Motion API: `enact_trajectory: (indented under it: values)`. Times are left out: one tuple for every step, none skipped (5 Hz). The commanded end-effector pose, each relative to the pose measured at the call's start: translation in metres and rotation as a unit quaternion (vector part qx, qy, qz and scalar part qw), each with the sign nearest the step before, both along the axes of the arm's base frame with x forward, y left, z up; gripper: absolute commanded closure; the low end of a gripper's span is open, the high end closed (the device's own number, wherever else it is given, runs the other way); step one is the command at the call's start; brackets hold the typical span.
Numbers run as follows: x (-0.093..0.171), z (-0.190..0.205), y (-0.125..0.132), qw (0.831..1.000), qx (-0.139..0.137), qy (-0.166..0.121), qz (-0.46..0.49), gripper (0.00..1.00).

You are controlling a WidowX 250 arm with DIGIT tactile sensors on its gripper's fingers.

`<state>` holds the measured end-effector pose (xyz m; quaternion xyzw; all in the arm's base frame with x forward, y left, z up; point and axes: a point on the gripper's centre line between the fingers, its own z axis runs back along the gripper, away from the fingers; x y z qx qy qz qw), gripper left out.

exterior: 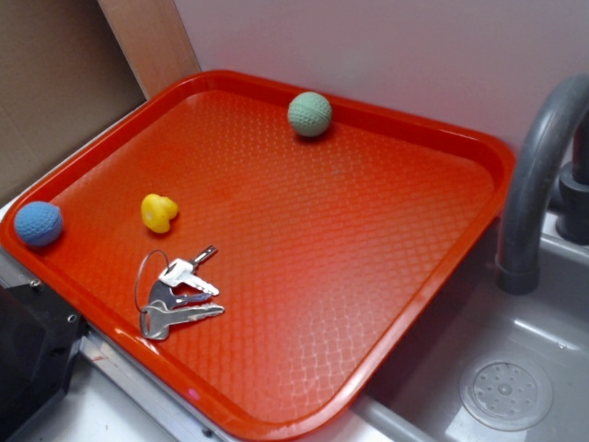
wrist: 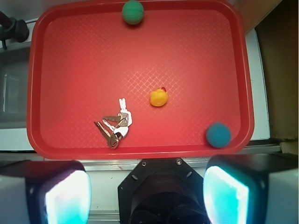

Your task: Grab the green ball.

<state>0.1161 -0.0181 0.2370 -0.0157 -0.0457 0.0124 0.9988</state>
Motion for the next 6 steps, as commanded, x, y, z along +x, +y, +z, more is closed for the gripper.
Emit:
enact_trajectory:
  values:
    - [0.000,0.000,0.000,1.000,0.000,0.000,0.000,0.00]
    - [0.050,-0.025,-0.022,0.999,-0.027,-0.019,-0.007,0.00]
    - [0.101,-0.054,-0.047,0.998,-0.046,-0.039,-0.001,0.00]
    - [0.152,-0.079,-0.053,0.998,-0.048,-0.049,0.003,0.00]
    - [0.196,-0.103,-0.059,0.999,-0.030,-0.015,0.001,0.00]
    - [0.212,-0.116,-0.070,0.999,-0.024,-0.022,-0.009,0.00]
